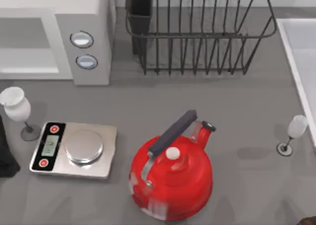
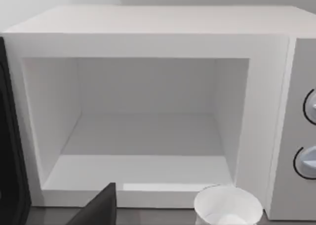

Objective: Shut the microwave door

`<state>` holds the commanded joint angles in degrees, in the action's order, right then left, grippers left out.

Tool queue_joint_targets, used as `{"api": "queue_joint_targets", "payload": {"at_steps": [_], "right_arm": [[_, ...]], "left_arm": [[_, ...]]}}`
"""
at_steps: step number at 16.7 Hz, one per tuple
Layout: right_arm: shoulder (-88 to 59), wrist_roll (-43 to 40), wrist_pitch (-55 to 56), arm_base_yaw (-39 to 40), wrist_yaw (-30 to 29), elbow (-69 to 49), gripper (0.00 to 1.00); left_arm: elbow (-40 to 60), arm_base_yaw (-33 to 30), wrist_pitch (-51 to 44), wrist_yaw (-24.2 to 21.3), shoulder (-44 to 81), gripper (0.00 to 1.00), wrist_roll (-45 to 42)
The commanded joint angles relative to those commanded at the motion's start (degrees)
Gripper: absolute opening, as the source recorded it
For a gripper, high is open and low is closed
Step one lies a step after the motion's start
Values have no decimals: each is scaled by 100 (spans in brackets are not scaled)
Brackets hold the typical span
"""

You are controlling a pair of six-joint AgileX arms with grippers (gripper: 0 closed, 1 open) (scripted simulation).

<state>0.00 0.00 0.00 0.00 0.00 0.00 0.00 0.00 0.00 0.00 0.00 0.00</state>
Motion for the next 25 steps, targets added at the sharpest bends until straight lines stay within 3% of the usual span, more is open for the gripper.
{"api": "queue_joint_targets", "payload": {"at_steps": [1,14,25], "right_arm": [[0,0,0,0,0,0,100],[0,0,0,0,0,0,100],[0,0,0,0,0,0,100]], "left_arm": [[0,0,0,0,0,100,0],[0,0,0,0,0,2,0],[22,-29,98,28,99,0,-2]]}}
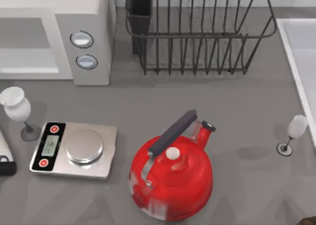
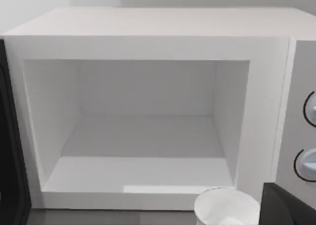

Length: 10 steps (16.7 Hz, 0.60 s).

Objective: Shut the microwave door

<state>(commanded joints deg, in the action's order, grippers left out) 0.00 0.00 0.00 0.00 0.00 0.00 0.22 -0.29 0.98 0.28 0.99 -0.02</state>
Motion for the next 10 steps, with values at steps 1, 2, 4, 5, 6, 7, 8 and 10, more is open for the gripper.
{"api": "queue_joint_targets", "payload": {"at_steps": [1,2,4,5,6,7,8,10], "right_arm": [[0,0,0,0,0,0,100],[0,0,0,0,0,0,100],[0,0,0,0,0,0,100],[0,0,0,0,0,0,100],[0,0,0,0,0,0,100],[0,0,0,0,0,0,100],[0,0,0,0,0,0,100],[0,0,0,0,0,0,100]], "left_arm": [[28,-36,132,35,140,0,-3],[62,-80,298,79,340,0,-6],[135,-174,656,173,811,0,-12],[169,-218,816,216,1014,0,-15],[198,-255,955,253,1180,0,-18],[221,-285,1064,282,1309,0,-20],[235,-303,1129,300,1387,0,-21],[238,-307,1146,304,1404,0,-22]]}}
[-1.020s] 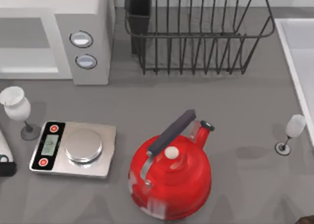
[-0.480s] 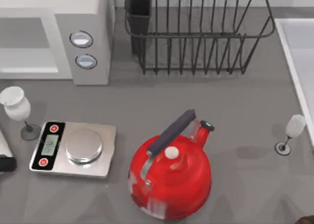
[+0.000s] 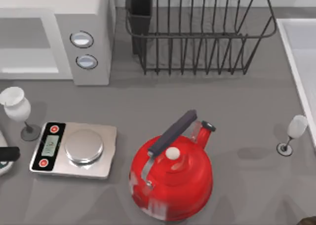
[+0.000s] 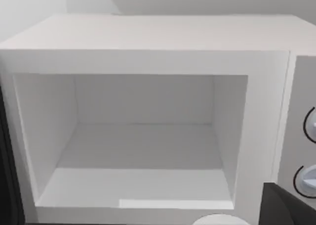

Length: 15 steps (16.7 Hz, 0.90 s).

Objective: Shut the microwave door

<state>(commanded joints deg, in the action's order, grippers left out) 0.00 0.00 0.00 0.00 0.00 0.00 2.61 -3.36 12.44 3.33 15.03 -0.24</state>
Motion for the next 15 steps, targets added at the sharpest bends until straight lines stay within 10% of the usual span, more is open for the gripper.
{"api": "queue_joint_targets", "payload": {"at_steps": [15], "right_arm": [[0,0,0,0,0,0,100]], "left_arm": [[-258,603,1864,-596,1627,0,-25]]}}
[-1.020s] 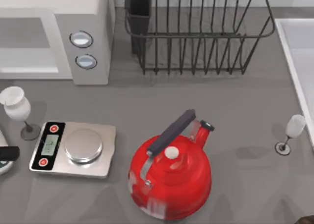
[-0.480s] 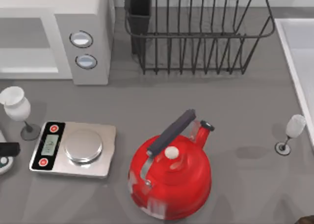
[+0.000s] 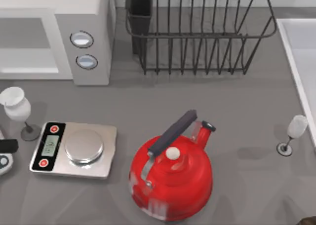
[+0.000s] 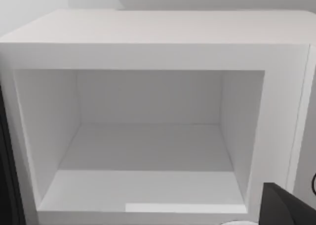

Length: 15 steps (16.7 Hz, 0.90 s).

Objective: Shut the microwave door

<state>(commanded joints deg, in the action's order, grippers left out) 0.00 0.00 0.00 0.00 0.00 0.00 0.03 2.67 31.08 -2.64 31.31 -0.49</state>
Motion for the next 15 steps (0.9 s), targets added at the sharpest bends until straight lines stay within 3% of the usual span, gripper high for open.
{"api": "queue_joint_targets", "payload": {"at_steps": [15], "right_arm": [[0,0,0,0,0,0,100]], "left_arm": [[626,614,-839,-521,106,0,-270]]}}
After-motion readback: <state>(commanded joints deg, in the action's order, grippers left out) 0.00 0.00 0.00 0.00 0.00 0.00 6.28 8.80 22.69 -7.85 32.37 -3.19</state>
